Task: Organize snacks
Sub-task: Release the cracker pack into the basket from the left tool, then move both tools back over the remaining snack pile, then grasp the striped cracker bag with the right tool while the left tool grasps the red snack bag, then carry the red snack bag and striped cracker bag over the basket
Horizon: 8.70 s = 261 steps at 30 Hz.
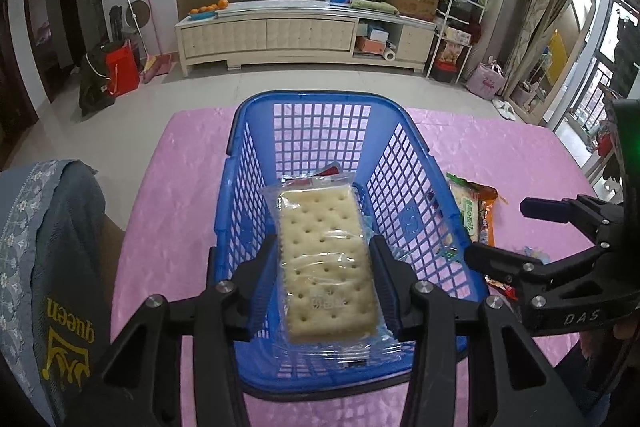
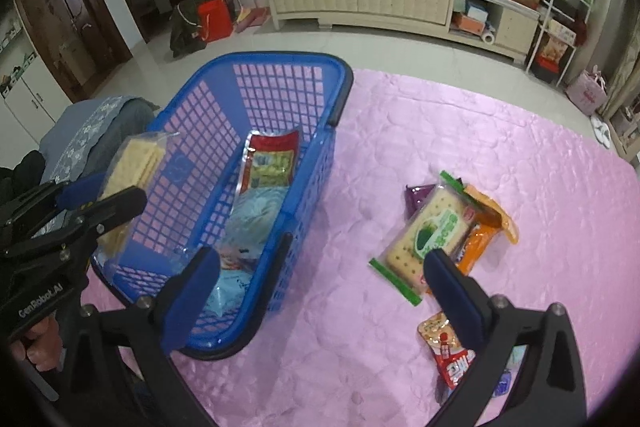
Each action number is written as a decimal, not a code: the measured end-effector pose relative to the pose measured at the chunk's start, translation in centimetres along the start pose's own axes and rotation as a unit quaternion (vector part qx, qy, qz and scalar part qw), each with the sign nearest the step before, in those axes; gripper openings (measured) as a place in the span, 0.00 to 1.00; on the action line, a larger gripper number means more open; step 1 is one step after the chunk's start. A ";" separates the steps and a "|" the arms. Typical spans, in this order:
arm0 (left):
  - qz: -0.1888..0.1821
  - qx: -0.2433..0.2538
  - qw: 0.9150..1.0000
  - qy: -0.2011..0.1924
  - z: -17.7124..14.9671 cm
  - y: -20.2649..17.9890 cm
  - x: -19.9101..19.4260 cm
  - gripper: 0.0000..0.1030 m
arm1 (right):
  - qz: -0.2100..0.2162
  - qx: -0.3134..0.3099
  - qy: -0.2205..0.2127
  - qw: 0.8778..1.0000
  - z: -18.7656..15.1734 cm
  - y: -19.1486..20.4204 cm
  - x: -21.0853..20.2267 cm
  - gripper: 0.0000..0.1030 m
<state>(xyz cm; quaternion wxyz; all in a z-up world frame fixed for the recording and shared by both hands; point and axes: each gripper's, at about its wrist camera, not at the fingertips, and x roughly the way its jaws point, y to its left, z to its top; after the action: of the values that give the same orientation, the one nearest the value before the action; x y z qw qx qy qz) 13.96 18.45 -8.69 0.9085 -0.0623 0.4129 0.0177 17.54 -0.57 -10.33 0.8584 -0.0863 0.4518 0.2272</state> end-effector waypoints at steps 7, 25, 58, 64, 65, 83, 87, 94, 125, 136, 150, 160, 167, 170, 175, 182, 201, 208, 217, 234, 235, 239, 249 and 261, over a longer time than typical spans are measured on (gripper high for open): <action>0.006 0.015 0.999 -0.030 -0.7 -0.5 -1.9 0.73 | -0.003 0.017 -0.012 1.000 0.0 -0.8 -1.2 1.00; -0.022 0.020 0.998 -0.054 -2.0 -4.8 -8.8 0.76 | -0.002 0.031 -0.059 0.998 -3.6 -1.4 -10.1 1.00; -0.074 0.090 0.993 0.006 -4.2 -21.7 -4.7 0.77 | -0.028 0.117 -0.039 0.992 -11.7 -15.6 -14.3 1.00; -0.070 0.089 0.993 0.038 -4.2 -23.1 -1.6 0.77 | -0.022 0.145 -0.001 0.989 -12.2 -18.2 -11.6 1.00; -0.068 0.091 0.993 0.043 -4.2 -23.3 -1.1 0.77 | -0.022 0.152 0.010 0.988 -12.2 -18.7 -11.0 1.00; -0.068 0.054 0.986 0.143 -4.9 -22.0 8.5 0.77 | 0.010 0.172 0.094 0.981 -10.6 -21.8 -0.7 1.00; -0.071 0.046 0.985 0.149 -5.2 -21.3 9.3 0.77 | -0.012 0.167 0.105 0.980 -9.8 -21.9 0.8 0.99; -0.074 0.042 0.985 0.152 -5.5 -20.9 9.1 0.77 | -0.022 0.175 0.134 0.975 -10.1 -22.6 2.9 0.92; -0.067 0.012 0.984 0.164 -6.3 -21.8 6.8 0.77 | 0.010 0.146 0.111 0.983 -12.3 -20.5 0.0 0.59; -0.043 -0.036 0.979 0.196 -5.1 -26.0 9.9 0.77 | 0.015 0.142 0.087 0.986 -11.9 -24.9 -2.4 0.59; 0.050 -0.109 0.967 0.226 -5.3 -26.4 16.4 0.77 | 0.036 0.106 0.087 0.990 -10.9 -26.1 0.0 0.59; 0.080 -0.066 0.967 0.234 -5.1 -27.5 18.6 0.74 | 0.063 0.120 0.094 0.986 -11.4 -26.7 1.2 0.59; 0.062 -0.044 0.965 0.251 -4.8 -27.6 18.6 0.54 | 0.070 0.130 0.096 0.984 -12.1 -26.8 1.2 0.59; 0.052 -0.023 0.967 0.248 -5.0 -26.8 18.0 0.37 | 0.072 0.126 0.097 0.985 -12.1 -26.2 1.2 0.59; 0.043 -0.008 0.969 0.245 -5.2 -27.1 17.4 0.26 | 0.077 0.117 0.100 0.985 -11.8 -24.7 1.4 0.59; 0.002 -0.006 0.975 0.221 -6.1 -27.5 14.6 0.25 | 0.061 0.101 0.093 0.989 -11.1 -23.1 -0.2 0.59; -0.044 0.010 0.997 0.070 -3.3 -21.7 -1.6 0.25 | 0.028 0.028 0.020 0.999 -8.1 -12.4 -10.5 0.59; -0.041 0.017 0.998 0.035 -2.7 -17.4 -5.5 0.25 | 0.021 -0.004 -0.002 1.000 -5.8 -7.4 -12.4 0.59; -0.027 0.010 1.000 0.002 -0.4 -10.9 -9.9 0.25 | 0.038 -0.032 -0.027 0.998 -2.0 -1.5 -12.7 0.59; -0.011 -0.010 1.000 0.008 0.7 -2.0 -7.4 0.25 | 0.040 -0.070 0.027 0.996 1.9 5.1 -4.4 0.59; -0.011 -0.012 1.000 0.010 0.6 -1.7 -7.0 0.25 | 0.038 -0.071 0.035 0.996 1.8 5.3 -3.5 0.59; -0.017 -0.027 0.999 0.020 0.2 -0.2 -5.0 0.25 | 0.030 -0.082 0.051 0.995 1.7 6.1 -1.5 0.59; -0.014 -0.035 0.999 0.029 -0.7 1.6 -4.0 0.25 | -0.003 -0.113 0.066 0.991 0.9 7.5 0.8 0.65; -0.014 -0.028 0.999 0.029 -1.1 1.2 -5.1 0.26 | -0.026 -0.067 0.042 0.997 1.0 5.3 -1.3 1.00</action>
<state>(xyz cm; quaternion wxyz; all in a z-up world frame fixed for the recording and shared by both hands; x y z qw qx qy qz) 9.73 19.60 -5.70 0.8943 -0.0944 0.4371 0.0149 15.17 4.02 -8.44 0.8363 -0.1650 0.4690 0.2312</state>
